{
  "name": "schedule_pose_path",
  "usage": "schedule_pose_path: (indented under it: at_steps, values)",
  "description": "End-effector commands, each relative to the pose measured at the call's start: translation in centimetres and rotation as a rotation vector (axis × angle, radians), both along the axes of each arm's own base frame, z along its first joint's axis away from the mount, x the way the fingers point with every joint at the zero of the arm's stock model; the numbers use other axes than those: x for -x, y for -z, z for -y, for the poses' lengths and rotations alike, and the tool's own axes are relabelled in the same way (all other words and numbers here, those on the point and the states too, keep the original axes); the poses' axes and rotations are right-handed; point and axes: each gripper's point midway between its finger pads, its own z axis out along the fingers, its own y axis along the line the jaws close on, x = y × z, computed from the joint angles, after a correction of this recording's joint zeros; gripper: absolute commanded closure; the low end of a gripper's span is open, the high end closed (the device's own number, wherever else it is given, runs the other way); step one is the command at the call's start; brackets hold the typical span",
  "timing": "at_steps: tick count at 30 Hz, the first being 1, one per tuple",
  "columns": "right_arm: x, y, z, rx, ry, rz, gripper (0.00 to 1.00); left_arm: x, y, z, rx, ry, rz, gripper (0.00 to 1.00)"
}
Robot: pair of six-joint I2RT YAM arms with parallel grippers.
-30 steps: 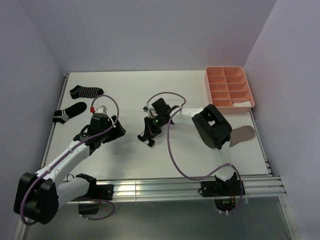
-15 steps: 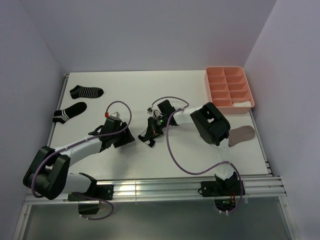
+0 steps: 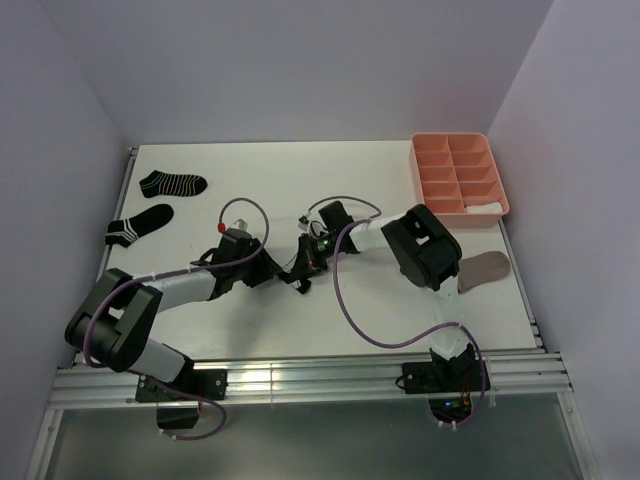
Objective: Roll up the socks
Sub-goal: Roll the sock at the center of the board.
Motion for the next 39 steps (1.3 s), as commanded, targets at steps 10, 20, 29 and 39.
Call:
schedule_pose_path:
  at_steps: [10,20,29,39]
  values:
    - [-0.4,4.7,2.3,0.113,0.102,-0.042,1.0,2.7,3.4,0.4,0.048,-0.066,-0.141,0.6]
    - [-0.8,4.1,2.4,0.116,0.112,-0.014,1.0,2.7,5.2,-0.9,-0.042,-0.13,-0.197,0.88]
    - [-2.5,0.1,3.1,0.16,0.141,0.213,0.73,2.8,3.9,-1.4,-0.164,-0.079,-0.281,1.0]
    - [-2.4,-2.2,2.9,0.262,0.138,0.463,0.78,1.7,3.3,-1.1,-0.231,-0.038,-0.303,1.0]
